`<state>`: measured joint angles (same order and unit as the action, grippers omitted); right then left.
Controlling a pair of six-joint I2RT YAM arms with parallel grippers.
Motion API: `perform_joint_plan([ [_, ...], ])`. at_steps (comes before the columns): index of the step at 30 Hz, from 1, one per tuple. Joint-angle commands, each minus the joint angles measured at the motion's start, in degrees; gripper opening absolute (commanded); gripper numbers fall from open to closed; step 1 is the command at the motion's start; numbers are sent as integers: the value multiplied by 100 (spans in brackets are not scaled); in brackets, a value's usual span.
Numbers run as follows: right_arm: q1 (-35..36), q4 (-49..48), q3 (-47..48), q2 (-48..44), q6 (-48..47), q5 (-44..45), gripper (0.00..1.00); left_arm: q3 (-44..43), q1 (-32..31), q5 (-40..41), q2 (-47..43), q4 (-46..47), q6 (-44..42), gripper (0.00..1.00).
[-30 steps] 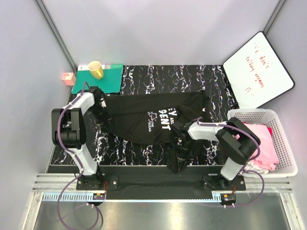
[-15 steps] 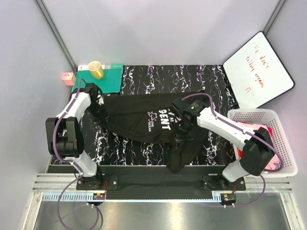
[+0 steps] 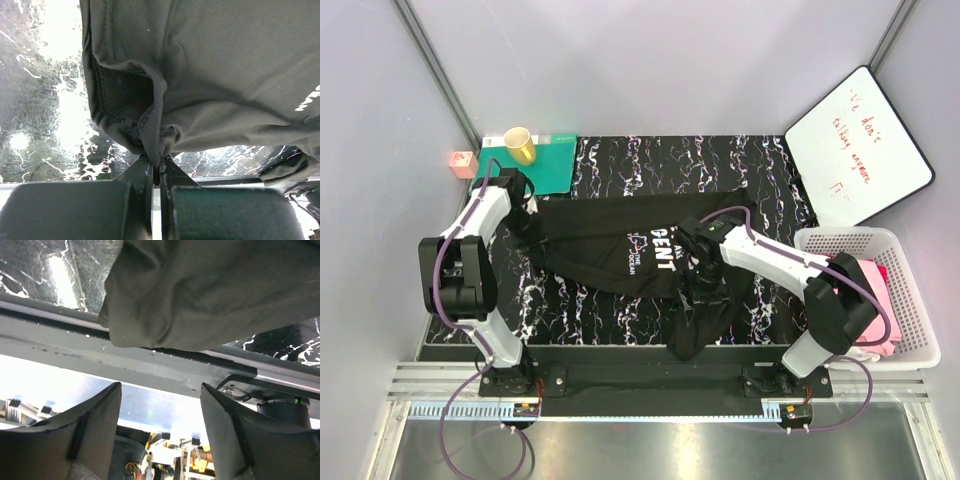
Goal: Fold and stack the t-shirts
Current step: Grap the side of the flattened tshirt closest away from the robot with both arms
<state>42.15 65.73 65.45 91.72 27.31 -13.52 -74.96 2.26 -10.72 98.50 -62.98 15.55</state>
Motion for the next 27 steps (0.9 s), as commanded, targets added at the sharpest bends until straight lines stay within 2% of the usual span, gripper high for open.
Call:
perform_joint_plan([
  [1,21,35,345,161,-200,-256,73,-238,-6,-18,99,-12,-123,0],
  [8,276,45,644,574,-200,-371,77,-344,-7,-35,248,14,-105,0],
  [18,1075,-456,750,1268,213,-573,75,-458,-15,-44,512,75,-245,0],
  [20,1251,-509,767,1470,248,-564,73,-441,-7,-35,547,102,-263,0],
  [21,1304,-553,733,1523,266,-564,67,-423,-6,-53,565,128,-263,0],
  [25,1471,-614,627,1735,406,-512,58,-397,-7,-79,591,181,-254,0],
  [27,1550,-614,583,1849,415,-406,57,-414,-15,-97,592,190,-237,0],
])
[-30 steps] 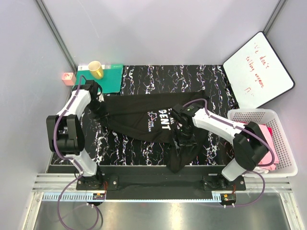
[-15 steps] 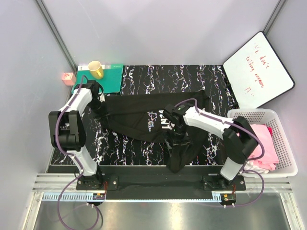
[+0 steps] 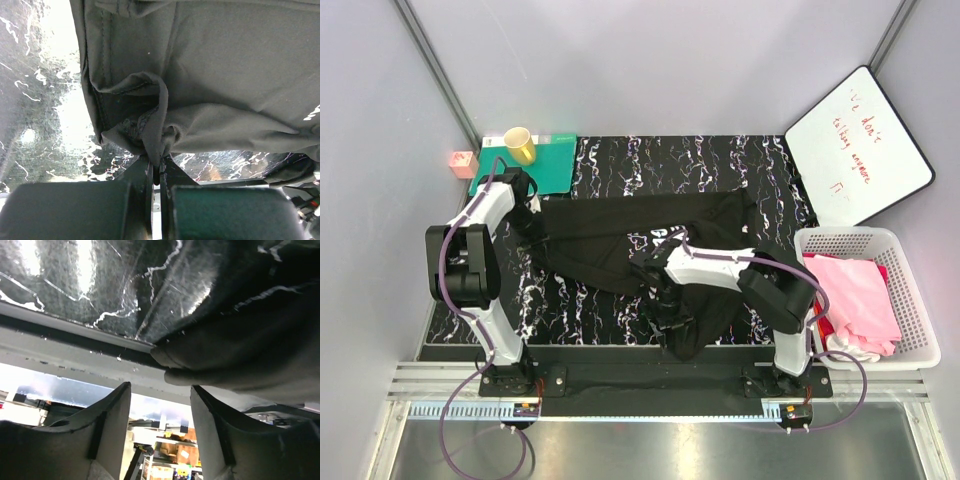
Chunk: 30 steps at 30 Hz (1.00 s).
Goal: Fold and stack the t-shirts
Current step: Grap the side of the flattened tshirt closest away from the robot with both arms
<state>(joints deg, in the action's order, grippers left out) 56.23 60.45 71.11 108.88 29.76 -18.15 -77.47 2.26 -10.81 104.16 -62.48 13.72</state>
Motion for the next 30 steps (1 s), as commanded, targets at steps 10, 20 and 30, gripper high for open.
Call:
perform_joint_plan([
  [10,371,37,-176,669,65,1285,49,-207,-6,-80,-1,166,-44,0],
  [20,380,336,-71,793,206,2588,15,-119,-15,-71,-71,175,-53,0],
  [30,363,477,61,188,276,3054,0,-84,-6,0,-106,148,-80,0],
])
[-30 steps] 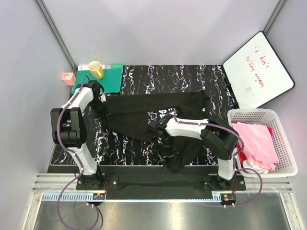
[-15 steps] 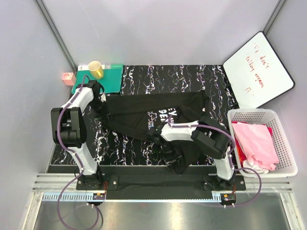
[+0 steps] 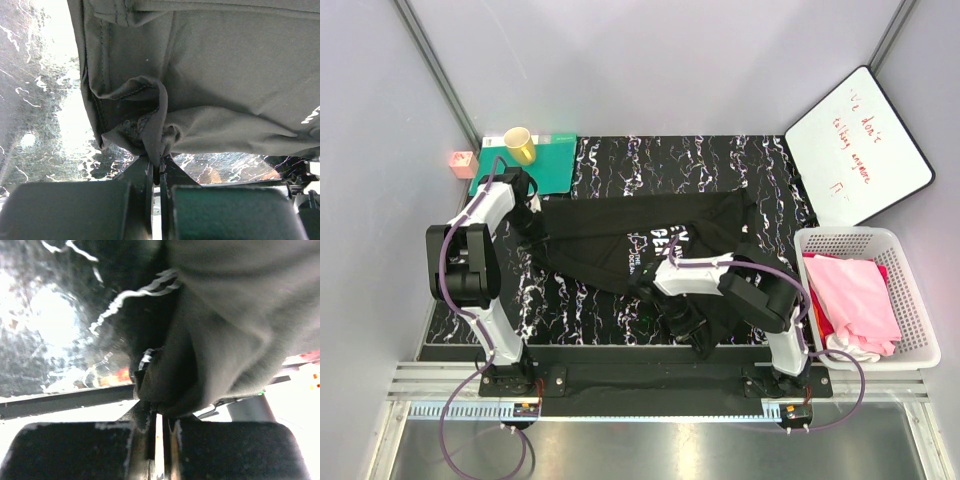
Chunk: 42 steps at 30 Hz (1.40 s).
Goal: Fold and stack the t-shirts
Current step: Grap the side of the flattened tshirt closest away from the robot with both arms, then fold the other side of the tshirt into a rectangle
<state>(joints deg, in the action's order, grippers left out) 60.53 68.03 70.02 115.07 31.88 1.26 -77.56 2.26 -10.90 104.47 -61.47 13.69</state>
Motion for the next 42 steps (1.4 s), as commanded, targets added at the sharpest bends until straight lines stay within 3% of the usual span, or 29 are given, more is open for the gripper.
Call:
perform_joint_plan([
  [1,-59,-203,214,-511,73,1122,0,-58,-6,-18,-137,56,-86,0],
  [15,-138,1107,1198,-1513,126,2079,0,162,-15,105,-664,56,-69,0],
  [22,-1095,1047,1698,-1470,-453,2783,0,-347,-6,96,-788,100,28,0],
  [32,-2572,-79,3568,-119,-2351,3372,0,-1454,46,79,-129,135,212,0],
  [40,-3337,-317,5363,1464,-2941,3160,0,-2271,99,61,978,75,318,0],
  [41,-3364,-317,5591,1562,-2950,3127,0,-2420,116,26,1075,57,309,2],
  [42,-3407,-317,5697,1650,-2951,3039,0,-2500,125,9,1285,39,318,16],
])
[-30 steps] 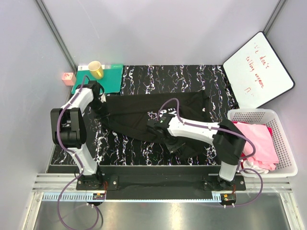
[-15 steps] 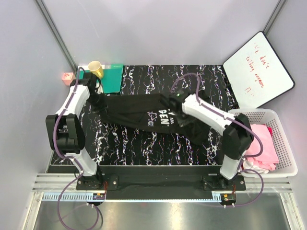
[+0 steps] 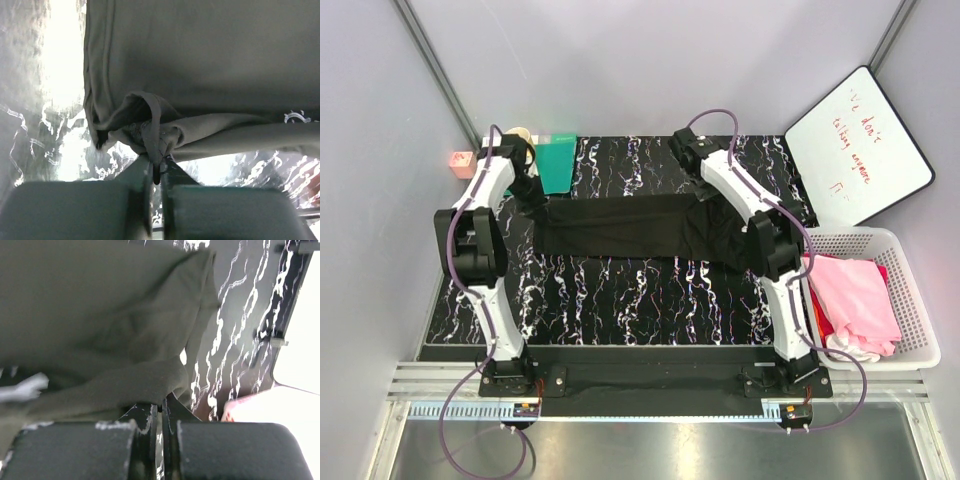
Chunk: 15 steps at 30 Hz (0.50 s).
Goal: Fold and stack the t-shirts
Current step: Fold the other side of the tshirt into a rectangle
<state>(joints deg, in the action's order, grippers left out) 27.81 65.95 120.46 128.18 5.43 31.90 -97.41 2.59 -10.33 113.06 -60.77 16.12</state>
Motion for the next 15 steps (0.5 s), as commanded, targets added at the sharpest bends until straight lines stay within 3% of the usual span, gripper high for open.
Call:
perform_joint_plan([
  [1,-197,-118,836,513,-323,-122,0,-699,127,-66,541,-66,67,61],
  [2,-215,-118,917,585,-367,-166,0,-797,136,-40,647,-162,84,87],
  [3,-232,-118,987,638,-350,-201,0,-893,145,-40,796,-206,84,99],
  [12,-285,-232,2224,1269,-402,25,1,-1105,154,-136,779,-224,58,99],
  [14,-303,-355,2437,1411,-420,316,22,-1026,154,-145,753,-216,23,99],
  [15,-320,-390,2516,1507,-411,613,47,-956,154,-162,744,-233,-12,99],
])
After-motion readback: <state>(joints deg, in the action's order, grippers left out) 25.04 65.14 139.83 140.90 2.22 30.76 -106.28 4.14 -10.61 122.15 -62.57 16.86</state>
